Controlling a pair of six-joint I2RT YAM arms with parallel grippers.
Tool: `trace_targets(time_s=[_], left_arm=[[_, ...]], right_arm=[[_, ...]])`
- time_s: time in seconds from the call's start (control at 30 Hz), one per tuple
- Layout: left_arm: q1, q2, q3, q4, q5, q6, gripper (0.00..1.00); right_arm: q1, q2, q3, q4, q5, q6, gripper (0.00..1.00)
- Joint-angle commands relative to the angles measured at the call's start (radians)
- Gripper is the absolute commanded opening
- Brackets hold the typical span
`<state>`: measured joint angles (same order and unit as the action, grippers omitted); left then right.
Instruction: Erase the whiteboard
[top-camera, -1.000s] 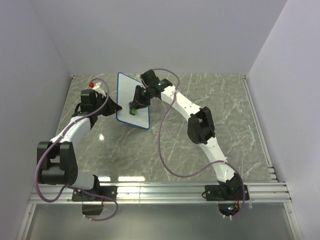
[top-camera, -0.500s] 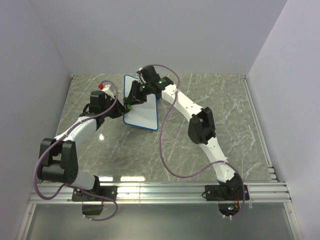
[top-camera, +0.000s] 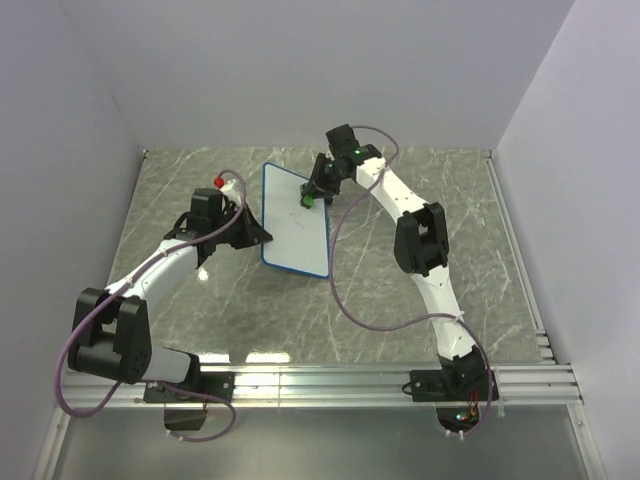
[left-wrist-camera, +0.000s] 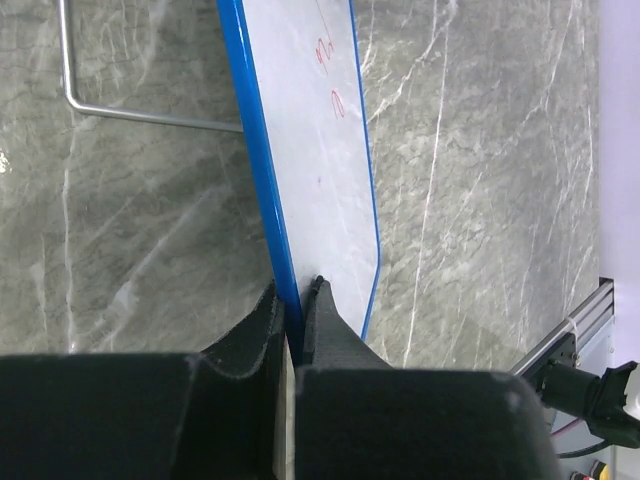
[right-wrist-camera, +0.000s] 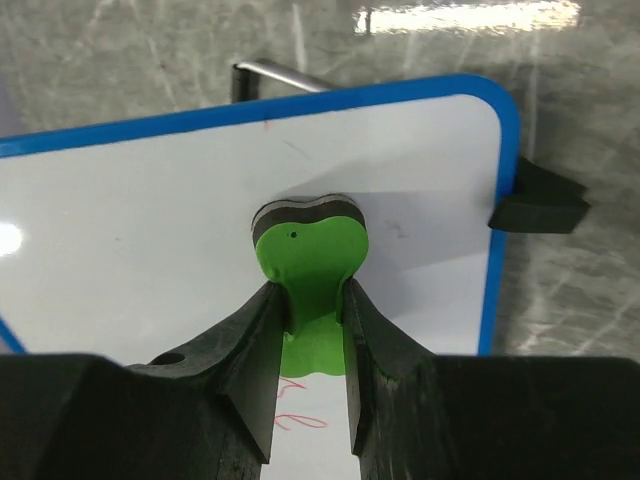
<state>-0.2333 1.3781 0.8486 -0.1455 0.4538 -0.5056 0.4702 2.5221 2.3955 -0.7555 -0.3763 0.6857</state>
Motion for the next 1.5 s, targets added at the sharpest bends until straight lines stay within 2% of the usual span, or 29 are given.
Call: trace_targets(time_s=[0.0,0.1,0.2,0.5,0.57,0.67,0.7,0.8,0.93,1.07,1.17,1.27,1.3,1.4,1.47], left_arm=[[-0.058,0.041,-0.028,-0.241,0.102,0.164,0.0],[-0.058,0.052,-0.014,-0.238,0.097,0.164,0.0],[-0.058,0.058,-0.013,-0.232,0.092,0.164,0.0],[-0.058,0.068,-0.008,-0.233,0.082,0.168,0.0],[-0.058,0.062,-0.011,-0.232,0.083,0.168,0.0],[-0.058,0.047,-0.023,-0.229,0.085,0.164,0.0],[-0.058,0.041,-0.028,-0.23,0.085,0.164,0.0],[-0.058,0.026,-0.037,-0.233,0.086,0.161,0.0],[-0.06,0.006,-0.04,-0.244,0.088,0.157,0.0],[-0.058,-0.004,-0.037,-0.253,0.082,0.161,0.0],[-0.058,0.002,-0.029,-0.258,0.075,0.165,0.0],[-0.058,0.018,-0.017,-0.261,0.069,0.167,0.0],[-0.058,0.022,-0.011,-0.262,0.068,0.168,0.0],[-0.058,0.032,-0.002,-0.261,0.066,0.168,0.0],[-0.058,0.036,-0.002,-0.258,0.06,0.167,0.0]], right_arm=[[0.073,-0.008,-0.093,-0.105,0.063,-0.077,0.0],[0.126,-0.06,-0.18,-0.111,0.056,-0.11,0.0],[0.186,-0.149,-0.362,-0.035,0.027,-0.095,0.0],[0.321,-0.266,-0.435,0.013,-0.003,-0.029,0.0],[0.323,-0.261,-0.415,0.016,0.004,-0.023,0.0],[0.308,-0.183,-0.273,-0.046,0.027,-0.044,0.0],[0.3,-0.116,-0.159,-0.068,0.031,-0.049,0.0],[0.254,0.012,0.027,-0.119,0.053,-0.046,0.0],[0.142,0.064,0.019,-0.073,0.059,0.0,0.0],[0.1,0.086,0.036,-0.117,0.094,-0.034,0.0],[0.113,0.041,-0.031,-0.122,0.094,-0.069,0.0],[0.148,-0.046,-0.208,-0.076,0.091,-0.083,0.0],[0.178,-0.069,-0.295,-0.062,0.08,-0.084,0.0],[0.246,-0.14,-0.412,-0.033,0.076,-0.08,0.0],[0.284,-0.172,-0.438,-0.036,0.071,-0.077,0.0]])
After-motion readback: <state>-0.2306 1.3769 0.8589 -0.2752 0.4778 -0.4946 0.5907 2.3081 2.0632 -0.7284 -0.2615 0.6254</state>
